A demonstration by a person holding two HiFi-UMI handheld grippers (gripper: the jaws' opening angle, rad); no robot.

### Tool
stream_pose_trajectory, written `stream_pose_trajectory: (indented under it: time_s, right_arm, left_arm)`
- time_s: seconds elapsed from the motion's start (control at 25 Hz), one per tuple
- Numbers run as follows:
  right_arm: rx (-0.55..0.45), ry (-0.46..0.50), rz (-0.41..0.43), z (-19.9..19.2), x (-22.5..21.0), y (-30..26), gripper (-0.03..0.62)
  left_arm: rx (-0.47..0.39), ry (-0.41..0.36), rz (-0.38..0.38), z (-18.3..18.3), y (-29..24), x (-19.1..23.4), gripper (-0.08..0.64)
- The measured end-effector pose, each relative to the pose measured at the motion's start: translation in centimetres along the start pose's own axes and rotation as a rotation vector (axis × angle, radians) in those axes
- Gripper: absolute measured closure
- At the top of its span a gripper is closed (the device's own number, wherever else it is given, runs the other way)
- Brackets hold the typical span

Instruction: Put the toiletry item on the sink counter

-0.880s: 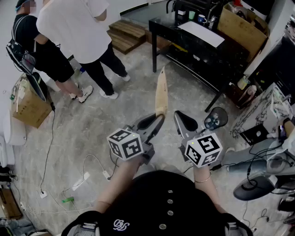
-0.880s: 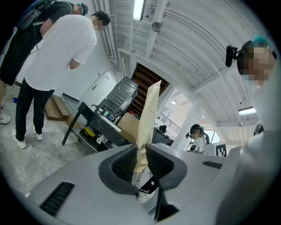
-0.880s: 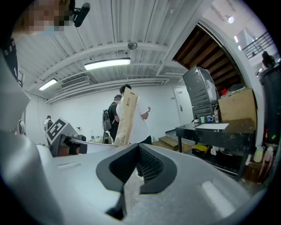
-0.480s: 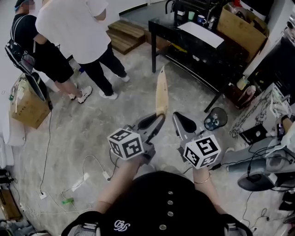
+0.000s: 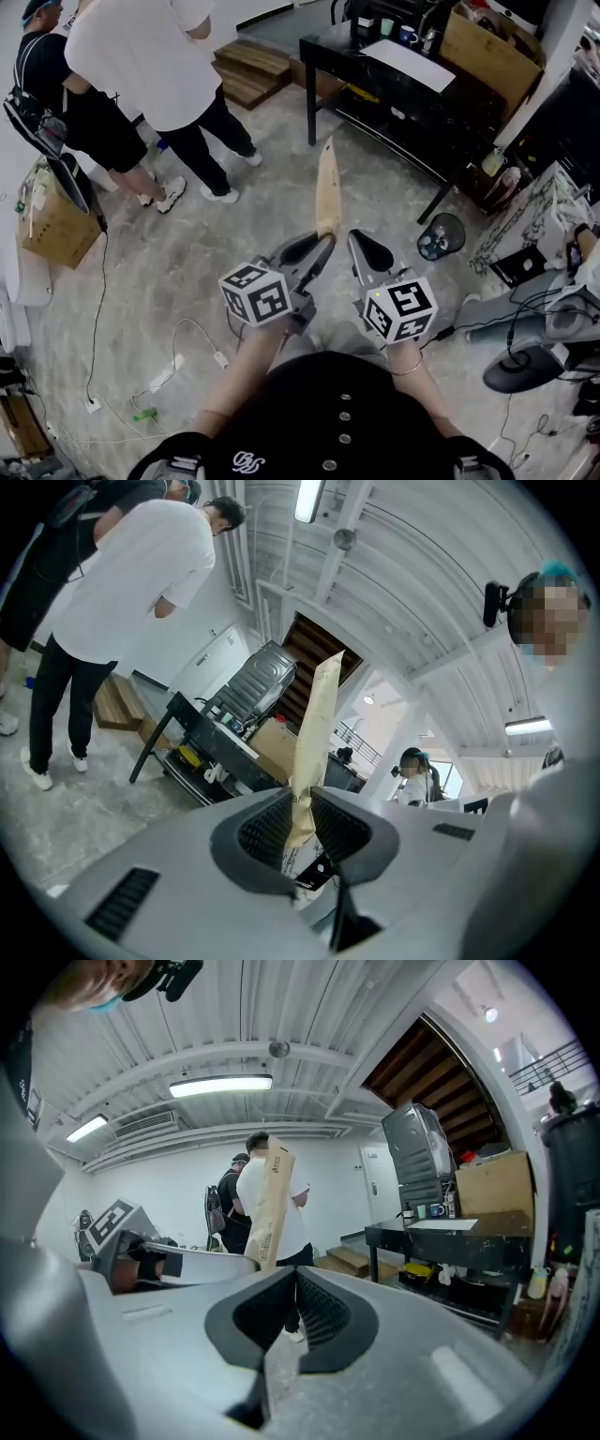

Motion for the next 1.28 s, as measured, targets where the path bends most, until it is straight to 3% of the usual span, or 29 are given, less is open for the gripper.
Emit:
stream_pose_trajectory:
  time_s: [0.48,1.28]
  right_arm:
    - [0.004,-0.026,0.036,-0.3,-3.5,-4.7,0.589]
    - [-0.034,0.005,0.093,6.0,-20.9,-18.8,0.589]
  left_arm:
    - [0.013,0.014,0.011,1.1,-3.9,4.3,0.495]
    - [-0.049,-0.003,0.058,9.9,-22.5,13.8,0.495]
Point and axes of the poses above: the fingertips, and each gripper's own axes: y backward along the fingers, x to its left, z out of its top, the point moved 3 cm from there along y, backward along the fingers, and after that the axes turned 3 degrees about -x, right-handed, at the moved point
